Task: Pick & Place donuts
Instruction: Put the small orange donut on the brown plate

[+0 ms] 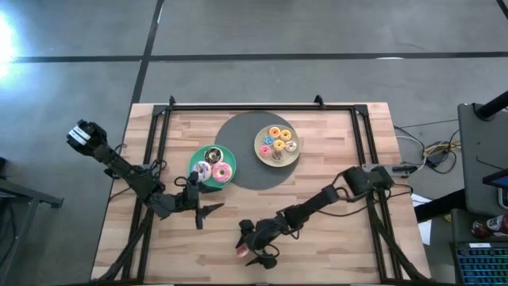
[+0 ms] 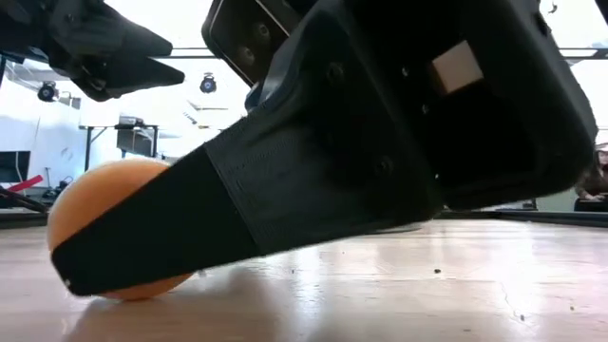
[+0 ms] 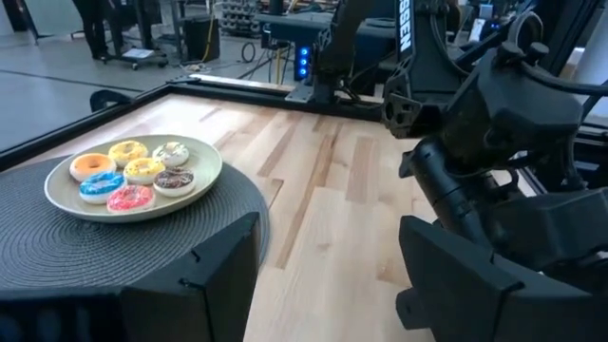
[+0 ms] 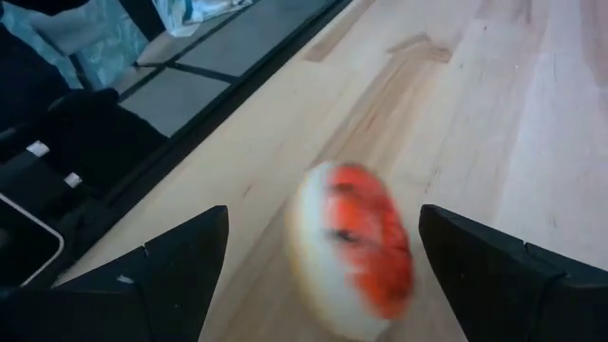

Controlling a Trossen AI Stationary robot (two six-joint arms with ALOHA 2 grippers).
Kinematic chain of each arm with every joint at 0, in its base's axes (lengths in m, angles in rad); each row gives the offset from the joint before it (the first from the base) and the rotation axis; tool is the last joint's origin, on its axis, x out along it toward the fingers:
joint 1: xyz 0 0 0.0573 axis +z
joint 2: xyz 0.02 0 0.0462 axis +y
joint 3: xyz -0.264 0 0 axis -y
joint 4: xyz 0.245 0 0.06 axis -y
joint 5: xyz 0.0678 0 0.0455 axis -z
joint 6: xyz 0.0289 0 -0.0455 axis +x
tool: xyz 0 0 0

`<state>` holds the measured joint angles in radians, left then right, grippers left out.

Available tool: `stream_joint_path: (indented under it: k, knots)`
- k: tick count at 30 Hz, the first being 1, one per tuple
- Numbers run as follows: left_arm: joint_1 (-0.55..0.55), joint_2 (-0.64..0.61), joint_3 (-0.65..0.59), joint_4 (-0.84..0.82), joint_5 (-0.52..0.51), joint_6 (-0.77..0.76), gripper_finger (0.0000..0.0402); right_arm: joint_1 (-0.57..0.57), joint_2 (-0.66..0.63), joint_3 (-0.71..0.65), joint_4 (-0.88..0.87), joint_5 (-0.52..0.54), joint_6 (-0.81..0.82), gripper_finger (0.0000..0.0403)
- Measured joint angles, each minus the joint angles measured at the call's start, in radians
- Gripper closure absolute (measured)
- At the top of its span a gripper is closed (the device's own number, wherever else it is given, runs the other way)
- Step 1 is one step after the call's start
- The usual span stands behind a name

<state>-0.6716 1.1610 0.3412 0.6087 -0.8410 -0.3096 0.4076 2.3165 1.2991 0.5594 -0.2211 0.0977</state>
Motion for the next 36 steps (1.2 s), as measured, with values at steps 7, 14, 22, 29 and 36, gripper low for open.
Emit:
stream_joint_path:
  k: [7,14,22,29,36]
  knots:
    - [0.0,0.0,0.0,0.001,0.001,0.0,0.0174,0.0,-0.015,0.0,-0.004,0.0,-0.013,0.007]
    - [0.0,0.0,0.0,0.001,0.001,-0.004,0.0174,0.0,-0.013,0.0,-0.01,-0.017,-0.002,0.0069]
    - [0.0,0.0,0.0,0.002,0.002,-0.006,0.0174,0.007,-0.009,0.001,-0.033,-0.01,0.001,0.0066]
    - [0.0,0.0,0.0,0.004,0.001,-0.016,0.0174,0.006,-0.009,0.001,-0.052,0.012,-0.006,0.0075]
    - [0.0,0.0,0.0,0.004,0.001,-0.017,0.0174,0.006,-0.009,0.001,-0.059,0.014,-0.019,0.0076]
